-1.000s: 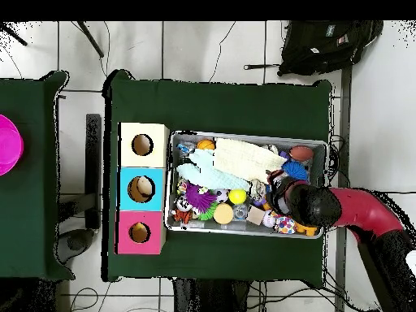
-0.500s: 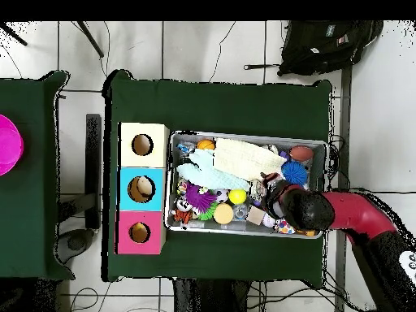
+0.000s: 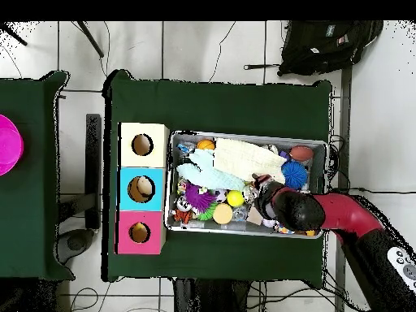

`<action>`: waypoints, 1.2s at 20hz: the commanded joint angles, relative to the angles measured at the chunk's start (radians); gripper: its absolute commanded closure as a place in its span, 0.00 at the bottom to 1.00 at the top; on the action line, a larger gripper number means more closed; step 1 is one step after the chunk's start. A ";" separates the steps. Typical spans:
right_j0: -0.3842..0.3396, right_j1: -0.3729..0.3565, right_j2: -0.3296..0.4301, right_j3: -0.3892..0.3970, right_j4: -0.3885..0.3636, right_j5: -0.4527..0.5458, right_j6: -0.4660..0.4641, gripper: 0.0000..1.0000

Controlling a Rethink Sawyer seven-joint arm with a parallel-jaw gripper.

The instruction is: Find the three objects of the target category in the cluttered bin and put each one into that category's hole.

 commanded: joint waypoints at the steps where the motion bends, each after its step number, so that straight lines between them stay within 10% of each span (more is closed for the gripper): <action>1: 0.019 0.102 0.025 -0.026 -0.101 -0.043 -0.260 0.00; 24: 0.057 0.191 0.069 -0.041 -0.082 -0.097 -0.167 0.00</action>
